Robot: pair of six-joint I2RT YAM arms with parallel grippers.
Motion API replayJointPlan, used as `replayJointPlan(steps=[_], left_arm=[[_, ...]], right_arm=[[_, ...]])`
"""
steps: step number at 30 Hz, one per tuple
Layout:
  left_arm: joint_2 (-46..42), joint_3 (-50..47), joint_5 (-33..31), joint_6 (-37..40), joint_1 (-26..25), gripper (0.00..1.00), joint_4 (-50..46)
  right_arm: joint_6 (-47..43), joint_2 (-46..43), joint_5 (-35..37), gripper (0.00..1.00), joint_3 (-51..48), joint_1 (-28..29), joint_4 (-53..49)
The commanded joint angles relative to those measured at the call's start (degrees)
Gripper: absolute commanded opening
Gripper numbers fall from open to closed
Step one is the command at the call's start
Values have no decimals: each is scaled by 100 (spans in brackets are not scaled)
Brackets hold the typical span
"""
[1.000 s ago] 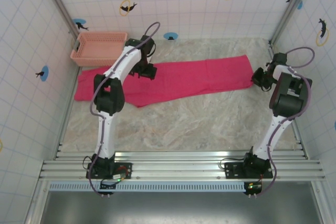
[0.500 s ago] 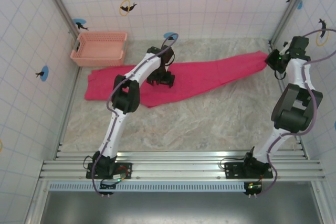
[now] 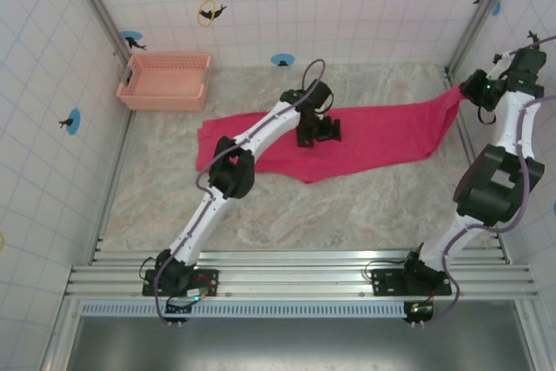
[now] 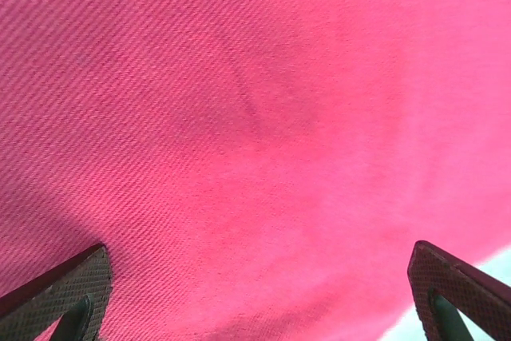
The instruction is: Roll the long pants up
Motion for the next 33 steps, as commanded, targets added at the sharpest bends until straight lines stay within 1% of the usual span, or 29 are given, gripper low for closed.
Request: replayJointPlan(steps=[1,3,6,8,9,12,16,17,19,21,25,27,30,33], left_arm=[[554,-41,1017,-1139,-131,97,1145],[391,-56,985,-1140,-48,97,1374],[64,-169,1189,-1200,285,97,1662],[-276,-328,1344,-1213,587,97,1794],[-454,-392,1391,-1161,906,98,1809],[-1017,-531,1393,-795,1531,97,1562],[-1732,-784,1156,53,2370,98,740],[-2094,-976,1111,282,2560,98,564],[-2510,-1454,976,677,2906,97,235],[-2968,-2195,846,964,3210,97,77],[-3966,-4111,811,1075,3718,97,303],[-4316,-4872,850,1094,3869,97,464],[-4530,-5482,857,1333,3951,98,401],[-4491,-5556,786,1569,3957,98,86]], right_arm=[[-129,-358,-323,0,366,109,-144],[-106,-444,-429,0,407,258,-106],[-72,-637,-471,0,395,651,-44],[-6,-763,-486,0,399,1010,-21],[35,-813,-540,0,403,1174,35],[98,-884,-567,1,624,1801,-45],[158,-810,-508,1,1108,2741,-233],[175,-776,-436,2,1200,2984,-266],[273,-720,-370,3,1238,3427,-212],[360,-670,-236,3,1186,3880,-119],[599,-500,-217,3,1024,4626,203],[565,-403,-170,3,1062,4976,101],[508,-227,-228,3,1045,5498,65],[572,48,-309,3,1030,5941,181]])
